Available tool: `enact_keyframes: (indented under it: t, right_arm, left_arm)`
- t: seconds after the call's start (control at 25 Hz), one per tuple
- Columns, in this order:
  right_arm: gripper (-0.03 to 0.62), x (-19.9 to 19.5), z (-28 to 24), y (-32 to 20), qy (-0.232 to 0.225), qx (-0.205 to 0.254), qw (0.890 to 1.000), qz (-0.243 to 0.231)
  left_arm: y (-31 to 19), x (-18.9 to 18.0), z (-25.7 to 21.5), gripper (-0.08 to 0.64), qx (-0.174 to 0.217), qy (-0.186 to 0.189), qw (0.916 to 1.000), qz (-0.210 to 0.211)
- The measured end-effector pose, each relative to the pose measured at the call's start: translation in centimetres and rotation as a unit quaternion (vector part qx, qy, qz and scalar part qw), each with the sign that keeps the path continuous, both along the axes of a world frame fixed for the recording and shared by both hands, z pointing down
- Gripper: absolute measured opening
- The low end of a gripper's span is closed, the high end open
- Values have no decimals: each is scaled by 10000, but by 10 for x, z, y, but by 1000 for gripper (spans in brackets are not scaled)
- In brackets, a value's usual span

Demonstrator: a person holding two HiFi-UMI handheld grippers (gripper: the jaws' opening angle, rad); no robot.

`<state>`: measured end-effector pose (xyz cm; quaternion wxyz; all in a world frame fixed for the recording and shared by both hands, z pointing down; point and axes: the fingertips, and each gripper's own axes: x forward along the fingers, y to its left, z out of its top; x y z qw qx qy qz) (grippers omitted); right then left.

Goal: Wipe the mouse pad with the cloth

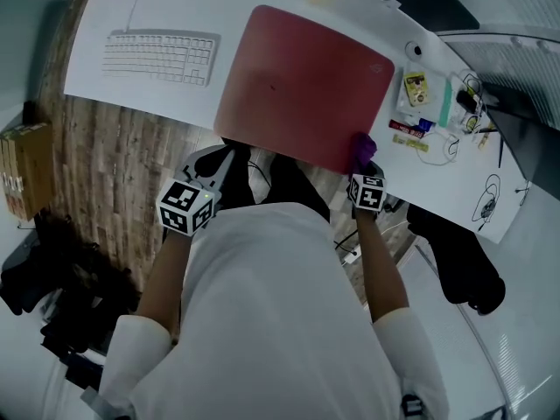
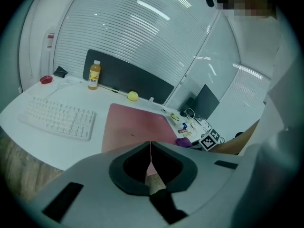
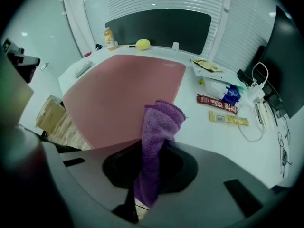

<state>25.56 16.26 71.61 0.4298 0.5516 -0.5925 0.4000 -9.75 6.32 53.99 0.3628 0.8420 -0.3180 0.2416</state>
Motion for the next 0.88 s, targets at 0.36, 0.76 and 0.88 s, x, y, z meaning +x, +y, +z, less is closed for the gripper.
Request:
enact_keyframes:
  t: [0.36,0.76,0.88]
  right_arm:
    - [74,-12,4,-1,352,-23,9967,729]
    - [74,-63,4,-13,236,-49,9956,905]
    - [74,-78,5,-19,179,-72,9957,901]
  left_arm:
    - [-14,-43,7,20,-92,21,9996,259]
    - [-33,-71,8,20,2,117,9989,458]
    - [-36,-78,9,20,2,161,9987,488]
